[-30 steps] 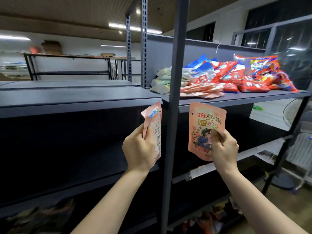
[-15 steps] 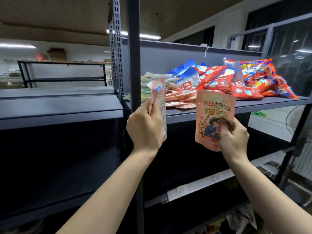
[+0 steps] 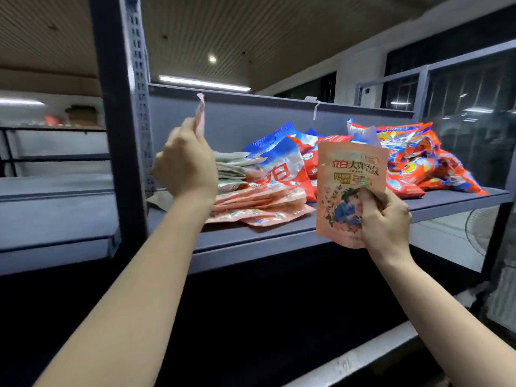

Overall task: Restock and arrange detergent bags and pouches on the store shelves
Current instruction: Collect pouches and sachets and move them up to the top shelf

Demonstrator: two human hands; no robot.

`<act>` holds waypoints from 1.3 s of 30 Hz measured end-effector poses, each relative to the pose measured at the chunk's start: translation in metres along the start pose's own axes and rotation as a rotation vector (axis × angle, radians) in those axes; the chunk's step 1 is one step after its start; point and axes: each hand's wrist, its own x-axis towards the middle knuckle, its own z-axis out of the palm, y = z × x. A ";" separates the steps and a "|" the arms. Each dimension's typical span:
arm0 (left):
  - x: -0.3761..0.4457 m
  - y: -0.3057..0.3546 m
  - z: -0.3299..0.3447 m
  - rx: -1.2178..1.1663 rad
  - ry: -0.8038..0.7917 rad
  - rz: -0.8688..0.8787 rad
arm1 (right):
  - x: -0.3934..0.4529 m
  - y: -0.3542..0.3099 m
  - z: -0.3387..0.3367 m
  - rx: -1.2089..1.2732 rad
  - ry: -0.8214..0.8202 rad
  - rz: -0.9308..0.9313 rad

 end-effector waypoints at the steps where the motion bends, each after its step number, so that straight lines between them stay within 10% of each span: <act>1: 0.002 -0.002 0.013 0.036 -0.017 0.001 | 0.008 0.005 0.002 0.008 -0.002 0.001; 9: -0.041 -0.027 0.083 0.528 -1.095 -0.051 | 0.059 0.028 0.037 0.043 -0.010 -0.024; 16: -0.046 -0.037 0.072 0.430 -1.070 0.027 | 0.080 0.011 0.118 0.273 -0.047 -0.343; 22: -0.046 -0.035 0.070 0.399 -0.892 -0.058 | 0.075 0.031 0.161 -0.523 -0.904 -0.513; 39: -0.050 -0.010 0.056 0.356 -0.904 -0.045 | 0.066 0.022 0.109 -0.303 -0.916 -0.371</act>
